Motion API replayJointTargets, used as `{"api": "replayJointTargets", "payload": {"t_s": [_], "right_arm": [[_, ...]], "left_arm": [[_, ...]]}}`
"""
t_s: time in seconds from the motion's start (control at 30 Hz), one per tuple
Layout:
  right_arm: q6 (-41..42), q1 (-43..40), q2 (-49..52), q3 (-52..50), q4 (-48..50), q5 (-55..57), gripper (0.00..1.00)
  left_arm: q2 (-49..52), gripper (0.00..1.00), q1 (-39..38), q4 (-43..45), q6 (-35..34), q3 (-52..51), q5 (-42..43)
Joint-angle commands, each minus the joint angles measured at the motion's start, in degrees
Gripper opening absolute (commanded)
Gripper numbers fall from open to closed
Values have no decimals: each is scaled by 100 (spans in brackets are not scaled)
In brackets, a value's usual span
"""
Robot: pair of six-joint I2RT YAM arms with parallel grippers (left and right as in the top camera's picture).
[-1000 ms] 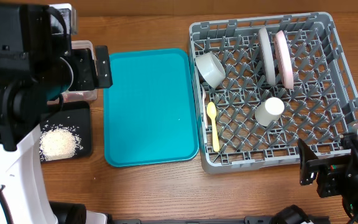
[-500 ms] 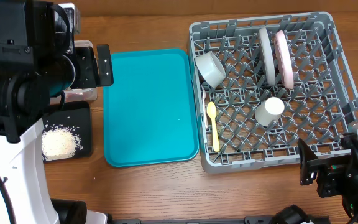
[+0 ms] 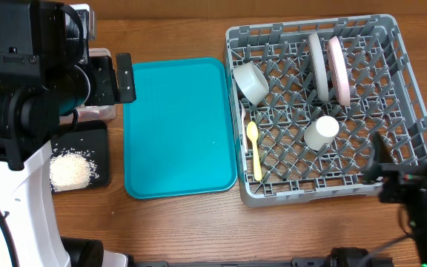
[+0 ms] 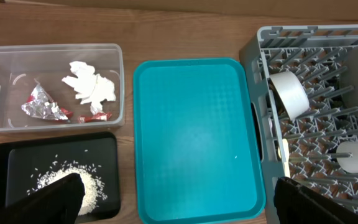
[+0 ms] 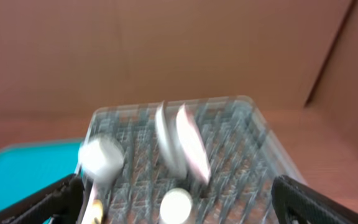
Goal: Sort waste into correct bins and load items into the dishwasher rack
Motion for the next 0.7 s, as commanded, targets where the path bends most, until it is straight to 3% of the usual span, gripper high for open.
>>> {"api": "replayJointTargets", "payload": {"t_s": [0.0, 0.17, 0.3, 0.47, 0.63, 0.67], "right_arm": [[122, -264, -612, -1419, 588, -1486, 100], [118, -251, -2076, -3783, 2284, -1965, 100], [114, -243, -3029, -4892, 2931, -1902, 100], [116, -219, -3163, -5525, 3674, -1648, 100], [120, -219, -3163, -6684, 6063, -1659, 100], [107, -221, -3163, -6688, 6006, -1631, 100]], "left_arm": [[46, 100, -15, 7, 125, -9, 39], [46, 100, -15, 7, 125, -9, 39], [44, 100, -15, 7, 125, -9, 39], [46, 100, -15, 7, 125, -9, 39], [46, 100, -15, 7, 125, -9, 39], [46, 100, -15, 7, 125, -9, 39]]}}
